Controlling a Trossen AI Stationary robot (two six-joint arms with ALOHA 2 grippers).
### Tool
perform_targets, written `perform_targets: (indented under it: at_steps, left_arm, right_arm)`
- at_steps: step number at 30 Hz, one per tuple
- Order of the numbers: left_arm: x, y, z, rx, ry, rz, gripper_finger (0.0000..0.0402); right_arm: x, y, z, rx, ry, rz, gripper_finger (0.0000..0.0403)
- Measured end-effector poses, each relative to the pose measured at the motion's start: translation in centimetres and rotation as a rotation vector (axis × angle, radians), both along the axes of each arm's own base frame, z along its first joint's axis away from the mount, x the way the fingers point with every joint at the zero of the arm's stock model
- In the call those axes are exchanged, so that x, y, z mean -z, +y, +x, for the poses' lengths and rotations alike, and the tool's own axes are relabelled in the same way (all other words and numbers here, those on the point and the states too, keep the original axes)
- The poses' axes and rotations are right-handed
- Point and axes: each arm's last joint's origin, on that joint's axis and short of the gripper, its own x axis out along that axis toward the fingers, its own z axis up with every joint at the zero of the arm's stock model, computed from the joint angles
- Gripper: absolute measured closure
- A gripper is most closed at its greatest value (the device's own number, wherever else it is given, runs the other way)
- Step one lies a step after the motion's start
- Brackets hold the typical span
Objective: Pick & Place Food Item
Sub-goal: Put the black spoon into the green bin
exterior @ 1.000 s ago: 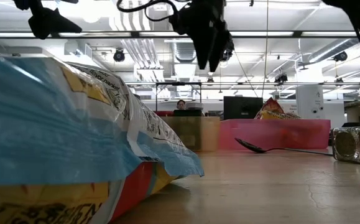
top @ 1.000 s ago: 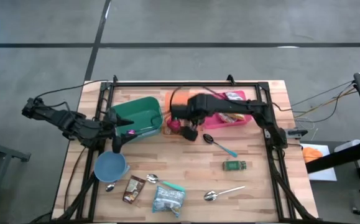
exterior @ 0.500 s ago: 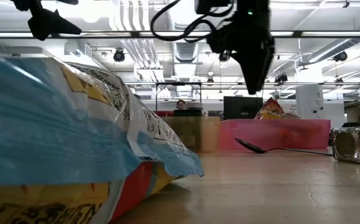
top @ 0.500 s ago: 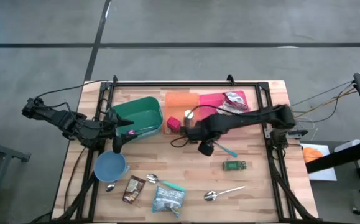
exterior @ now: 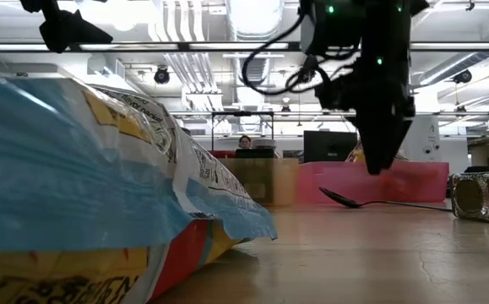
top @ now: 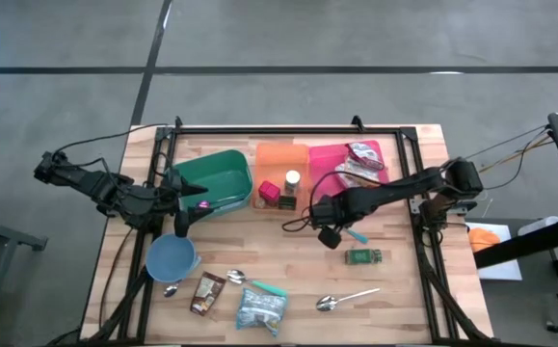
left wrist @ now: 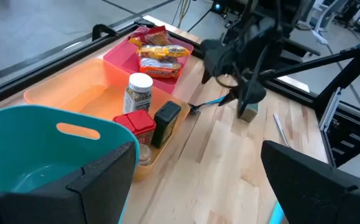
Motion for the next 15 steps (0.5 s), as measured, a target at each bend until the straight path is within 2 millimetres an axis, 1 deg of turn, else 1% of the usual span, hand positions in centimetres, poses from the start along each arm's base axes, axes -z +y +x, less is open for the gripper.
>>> perform_targets:
  at_steps: [6,9,12,15]
  left_arm:
    - [0.0,0.0,0.0,-0.005,0.000,0.007,0.0055]
    - [0.0,0.0,0.0,-0.005,0.000,0.008,0.0055]
    - [0.0,0.0,0.0,-0.005,0.001,0.010,0.0055]
    - [0.0,0.1,0.0,-0.010,0.000,0.017,0.0055]
  right_arm:
    - [1.8,-0.1,-0.4,0.007,-0.026,0.000,0.0033]
    - [2.3,-0.1,-0.4,0.013,-0.044,-0.006,0.0042]
    - [3.0,-0.2,-0.8,0.022,-0.040,-0.023,0.0070]
    - [3.4,-0.2,-0.9,0.024,-0.049,-0.023,0.0107]
